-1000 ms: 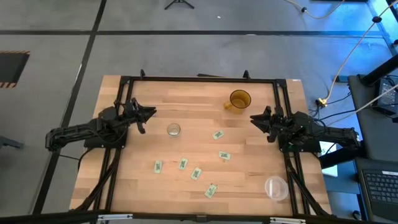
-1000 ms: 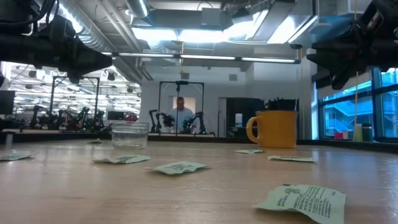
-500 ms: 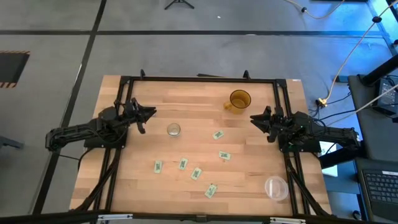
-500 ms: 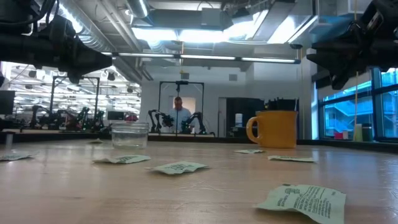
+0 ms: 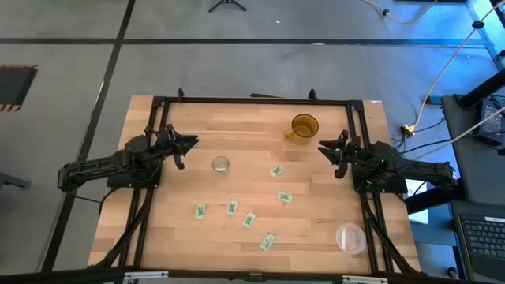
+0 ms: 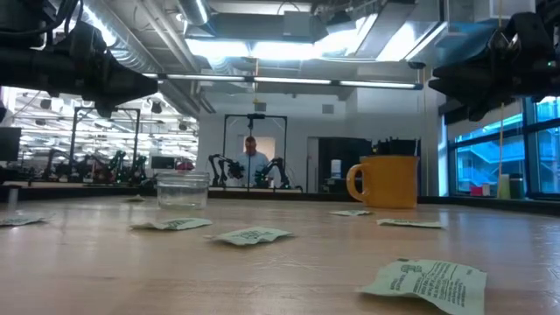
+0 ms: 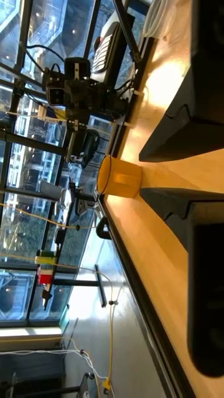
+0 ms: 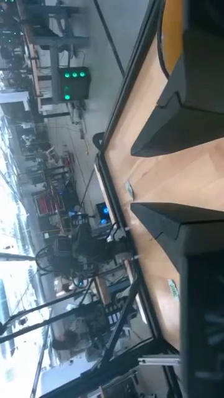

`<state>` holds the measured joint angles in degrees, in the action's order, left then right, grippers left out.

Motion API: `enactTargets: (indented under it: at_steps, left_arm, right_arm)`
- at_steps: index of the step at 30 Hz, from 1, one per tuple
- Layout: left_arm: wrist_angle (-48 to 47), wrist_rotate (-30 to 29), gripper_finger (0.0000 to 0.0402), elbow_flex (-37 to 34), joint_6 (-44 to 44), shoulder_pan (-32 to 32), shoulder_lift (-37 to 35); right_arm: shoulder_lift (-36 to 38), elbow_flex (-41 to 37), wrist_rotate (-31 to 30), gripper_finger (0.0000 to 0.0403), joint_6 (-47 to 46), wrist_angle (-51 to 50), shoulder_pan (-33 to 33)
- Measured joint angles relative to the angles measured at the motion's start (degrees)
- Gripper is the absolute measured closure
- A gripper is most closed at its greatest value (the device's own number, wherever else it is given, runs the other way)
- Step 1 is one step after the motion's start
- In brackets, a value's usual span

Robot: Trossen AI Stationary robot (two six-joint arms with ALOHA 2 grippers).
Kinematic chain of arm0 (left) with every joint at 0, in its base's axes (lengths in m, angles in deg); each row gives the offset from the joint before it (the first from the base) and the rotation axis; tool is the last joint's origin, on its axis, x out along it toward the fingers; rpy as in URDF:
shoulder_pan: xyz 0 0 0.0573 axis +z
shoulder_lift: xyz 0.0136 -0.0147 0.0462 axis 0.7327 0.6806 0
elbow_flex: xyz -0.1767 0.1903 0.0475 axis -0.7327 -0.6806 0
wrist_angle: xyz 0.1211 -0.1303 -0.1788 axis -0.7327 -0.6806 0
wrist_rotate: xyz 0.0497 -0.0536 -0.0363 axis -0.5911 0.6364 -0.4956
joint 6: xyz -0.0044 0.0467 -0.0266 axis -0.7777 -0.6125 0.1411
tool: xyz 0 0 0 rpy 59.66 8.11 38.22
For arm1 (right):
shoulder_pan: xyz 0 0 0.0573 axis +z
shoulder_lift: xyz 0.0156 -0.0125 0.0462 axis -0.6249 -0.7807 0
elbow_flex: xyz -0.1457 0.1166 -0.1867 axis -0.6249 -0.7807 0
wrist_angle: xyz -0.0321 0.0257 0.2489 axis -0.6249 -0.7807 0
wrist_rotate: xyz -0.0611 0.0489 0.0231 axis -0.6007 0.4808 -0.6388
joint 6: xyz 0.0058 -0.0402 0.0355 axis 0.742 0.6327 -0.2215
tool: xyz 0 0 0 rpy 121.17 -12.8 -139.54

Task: Pick and place Stevia / Truvia into bins
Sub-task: Put the stevia packet into the transparent container

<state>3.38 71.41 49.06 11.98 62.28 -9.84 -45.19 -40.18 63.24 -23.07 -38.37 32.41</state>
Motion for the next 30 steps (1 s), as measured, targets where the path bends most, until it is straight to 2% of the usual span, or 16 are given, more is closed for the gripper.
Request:
enactTargets:
  at_steps: [10,14,19,25,30]
  left_arm:
    - [0.0,0.0,0.0329,0.0,0.0,0.0,0.0]
    - [0.0,-0.2,0.0329,0.0,0.4,0.0,0.0]
    - [-0.1,1.0,0.0329,1.9,2.6,0.0,1.7]
    - [-4.0,-0.9,0.031,10.3,-7.6,0.0,13.8]
    - [-18.6,-7.3,0.0278,20.2,-10.9,0.0,26.8]
  right_arm:
    - [0.0,0.0,-0.9,0.027,-0.6,3.1,0.0]
    - [0.0,0.0,-5.6,0.0269,4.7,3.6,0.0]
    - [0.0,0.0,-9.2,0.0269,5.1,3.6,0.0]
    - [0.0,0.0,-12.1,0.0269,5.3,3.7,-0.3]
    - [0.0,0.0,-12.1,0.0269,4.8,4.0,-1.4]
